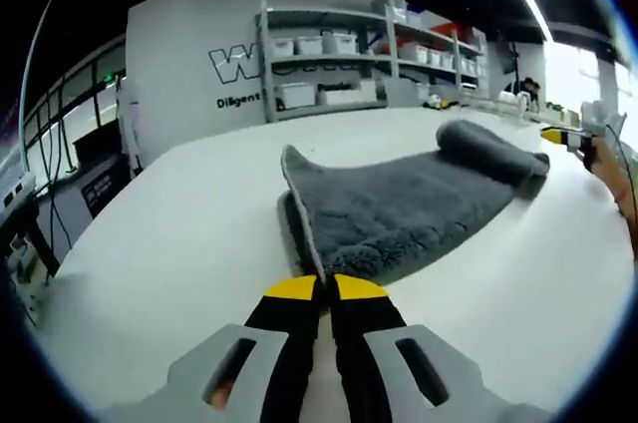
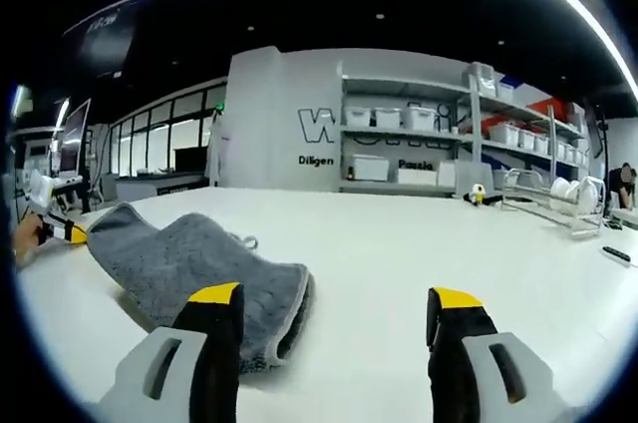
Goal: Open the folded towel by lifting each exposed corner and separating the folded layers until the towel lies flat within the target outline without major curled edges
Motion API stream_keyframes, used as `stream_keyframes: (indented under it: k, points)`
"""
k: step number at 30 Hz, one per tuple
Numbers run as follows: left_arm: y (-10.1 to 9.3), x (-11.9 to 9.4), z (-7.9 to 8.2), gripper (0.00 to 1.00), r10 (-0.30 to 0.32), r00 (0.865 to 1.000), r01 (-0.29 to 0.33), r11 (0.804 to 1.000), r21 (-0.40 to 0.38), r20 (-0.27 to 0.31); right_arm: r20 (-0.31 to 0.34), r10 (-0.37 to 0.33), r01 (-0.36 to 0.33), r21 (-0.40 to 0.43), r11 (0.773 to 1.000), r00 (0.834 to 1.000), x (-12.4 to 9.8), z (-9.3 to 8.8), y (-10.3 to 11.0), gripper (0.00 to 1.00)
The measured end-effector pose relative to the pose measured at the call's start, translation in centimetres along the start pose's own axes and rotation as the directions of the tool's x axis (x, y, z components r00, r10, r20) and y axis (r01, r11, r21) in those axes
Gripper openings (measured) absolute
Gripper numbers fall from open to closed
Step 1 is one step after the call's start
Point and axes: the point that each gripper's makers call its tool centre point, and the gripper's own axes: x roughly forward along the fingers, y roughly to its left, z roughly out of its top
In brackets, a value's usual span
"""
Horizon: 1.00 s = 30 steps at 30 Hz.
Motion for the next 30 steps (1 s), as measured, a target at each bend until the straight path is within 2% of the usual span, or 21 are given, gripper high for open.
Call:
stream_keyframes:
  k: [5,8,10,13,16,20,24,30]
  points:
    - [0.8,-0.5,-0.2,0.04,0.032,0.999,-0.032,0.999,-0.026,0.001,-0.01,0.041,-0.041,-0.002,0.999,0.999,0.5,-0.3,1.0,0.63]
    - [1.5,-0.8,-0.3,0.04,0.068,0.998,-0.068,0.998,-0.014,-0.003,-0.016,0.101,-0.101,-0.007,0.995,0.995,0.8,-0.5,2.4,0.53]
    - [1.7,-1.0,-0.5,0.04,0.085,0.996,-0.085,0.996,-0.005,-0.012,-0.02,0.121,-0.121,-0.022,0.992,0.992,1.0,-0.6,3.2,0.52]
    - [1.7,-1.0,-0.6,0.04,0.089,0.996,-0.089,0.996,0.001,-0.016,-0.04,0.147,-0.149,-0.059,0.987,0.988,1.5,-1.0,4.3,0.48]
    - [1.7,-0.9,-0.7,0.04,0.09,0.996,-0.09,0.996,0.003,-0.02,-0.063,0.18,-0.185,-0.073,0.98,0.982,1.8,-1.5,5.3,0.4]
    - [1.6,-1.0,-0.8,0.04,0.093,0.995,-0.093,0.996,0.006,-0.021,-0.097,0.169,-0.179,-0.117,0.977,0.981,2.1,-2.2,5.6,0.34]
    - [1.6,-1.0,-0.8,0.04,0.097,0.995,-0.096,0.995,0.014,-0.024,-0.126,0.188,-0.204,-0.13,0.97,0.974,2.3,-2.9,6.3,0.28]
    - [1.7,-0.9,-0.8,0.04,0.097,0.995,-0.096,0.995,0.017,-0.026,-0.182,0.179,-0.206,-0.139,0.969,0.967,2.6,-4.1,6.3,0.27]
